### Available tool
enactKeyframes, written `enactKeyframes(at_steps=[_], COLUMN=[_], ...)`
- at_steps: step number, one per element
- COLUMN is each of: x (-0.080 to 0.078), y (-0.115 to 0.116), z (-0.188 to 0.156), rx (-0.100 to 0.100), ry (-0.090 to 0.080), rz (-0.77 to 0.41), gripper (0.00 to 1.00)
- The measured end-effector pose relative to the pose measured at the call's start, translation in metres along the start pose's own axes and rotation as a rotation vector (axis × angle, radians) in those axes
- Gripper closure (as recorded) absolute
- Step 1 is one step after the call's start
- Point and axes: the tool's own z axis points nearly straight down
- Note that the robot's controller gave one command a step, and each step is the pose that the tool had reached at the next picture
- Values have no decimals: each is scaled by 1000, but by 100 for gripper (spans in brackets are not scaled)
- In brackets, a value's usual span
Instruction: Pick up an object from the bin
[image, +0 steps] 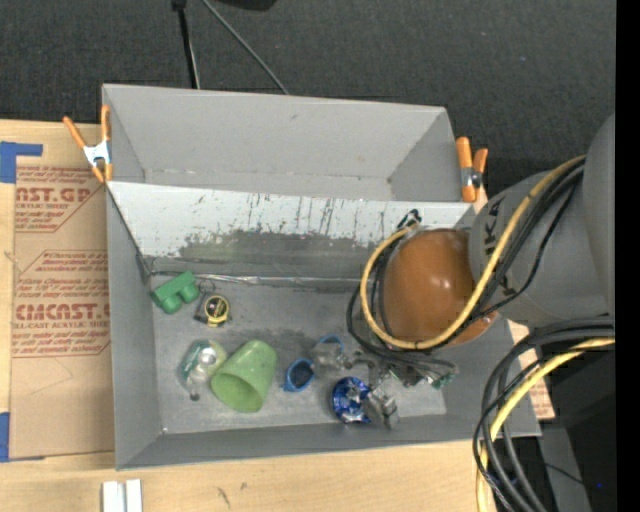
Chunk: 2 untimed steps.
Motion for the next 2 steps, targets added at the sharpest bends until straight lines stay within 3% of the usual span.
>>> enactKeyframes(at_steps=[1, 2], x=[1, -13], y=[0, -29], z=[-1, -145], rx=[-1, 3], ry=[6, -5], rz=[1, -40], gripper=[100, 100])
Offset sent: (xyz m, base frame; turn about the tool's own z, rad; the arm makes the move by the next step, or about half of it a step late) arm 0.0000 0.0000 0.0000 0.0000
